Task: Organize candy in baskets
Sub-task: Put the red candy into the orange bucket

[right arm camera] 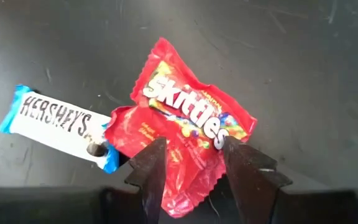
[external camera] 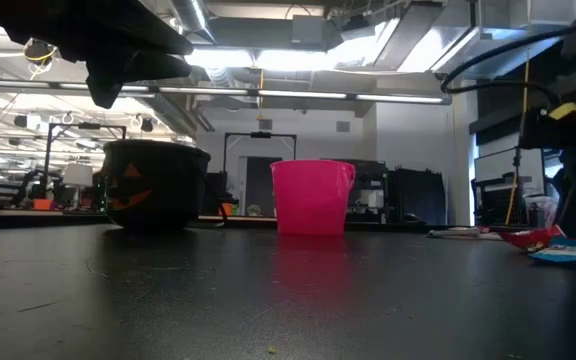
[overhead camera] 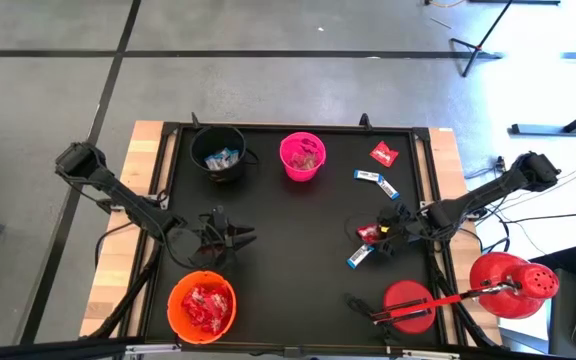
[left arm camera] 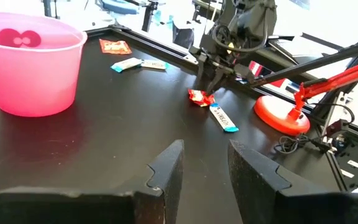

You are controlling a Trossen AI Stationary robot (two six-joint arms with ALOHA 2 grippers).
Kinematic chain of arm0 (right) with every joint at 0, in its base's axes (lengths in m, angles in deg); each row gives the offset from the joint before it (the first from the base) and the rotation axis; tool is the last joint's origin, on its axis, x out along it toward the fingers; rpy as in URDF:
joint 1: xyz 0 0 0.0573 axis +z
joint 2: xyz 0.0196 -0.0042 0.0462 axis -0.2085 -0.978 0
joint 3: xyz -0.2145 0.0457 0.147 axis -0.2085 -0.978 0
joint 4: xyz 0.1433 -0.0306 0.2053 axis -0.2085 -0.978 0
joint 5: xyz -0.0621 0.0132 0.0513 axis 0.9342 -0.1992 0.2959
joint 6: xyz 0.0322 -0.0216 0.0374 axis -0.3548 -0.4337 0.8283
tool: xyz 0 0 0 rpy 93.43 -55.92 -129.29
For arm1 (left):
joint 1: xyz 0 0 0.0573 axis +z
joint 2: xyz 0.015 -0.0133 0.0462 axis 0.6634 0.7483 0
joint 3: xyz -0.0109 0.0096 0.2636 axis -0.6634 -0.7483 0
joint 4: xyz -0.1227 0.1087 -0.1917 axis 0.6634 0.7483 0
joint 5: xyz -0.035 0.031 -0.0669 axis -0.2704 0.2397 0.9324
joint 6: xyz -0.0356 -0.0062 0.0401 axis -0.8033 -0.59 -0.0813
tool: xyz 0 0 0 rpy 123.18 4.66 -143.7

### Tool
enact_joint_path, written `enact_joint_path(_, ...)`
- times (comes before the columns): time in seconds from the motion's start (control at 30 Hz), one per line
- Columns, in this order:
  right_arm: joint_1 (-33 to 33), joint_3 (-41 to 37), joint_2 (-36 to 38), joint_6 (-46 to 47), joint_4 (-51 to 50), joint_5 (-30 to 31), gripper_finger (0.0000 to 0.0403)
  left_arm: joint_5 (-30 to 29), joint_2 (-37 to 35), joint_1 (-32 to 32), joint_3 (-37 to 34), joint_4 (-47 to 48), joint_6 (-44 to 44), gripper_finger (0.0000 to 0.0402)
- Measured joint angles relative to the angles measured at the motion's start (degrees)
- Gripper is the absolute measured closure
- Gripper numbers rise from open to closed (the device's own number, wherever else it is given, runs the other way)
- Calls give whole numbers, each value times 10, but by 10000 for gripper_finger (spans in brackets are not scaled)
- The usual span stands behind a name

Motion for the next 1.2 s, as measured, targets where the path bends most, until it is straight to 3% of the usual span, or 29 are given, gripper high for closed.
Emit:
enact_joint_path(0.3,0,-24,-7,8,35,26,258,6,0,0,0,0,-10,286)
enact_joint_path(0.6,0,-24,-7,-5,34,45,394,3,0,0,0,0,-13,286)
enact_joint_path(0.73,0,-10,-8,-7,27,58,384,2,0,0,0,0,-13,286)
enact_joint_path(0.87,0,27,-7,-38,38,77,399,1,0,0,0,0,-14,286)
enact_joint_path(1.0,0,66,-7,-107,114,82,395,0,0,5,0,-3,-14,286)
enact_joint_path(1.2,0,88,-7,-228,306,82,399,-7,0,8,0,-7,-16,286)
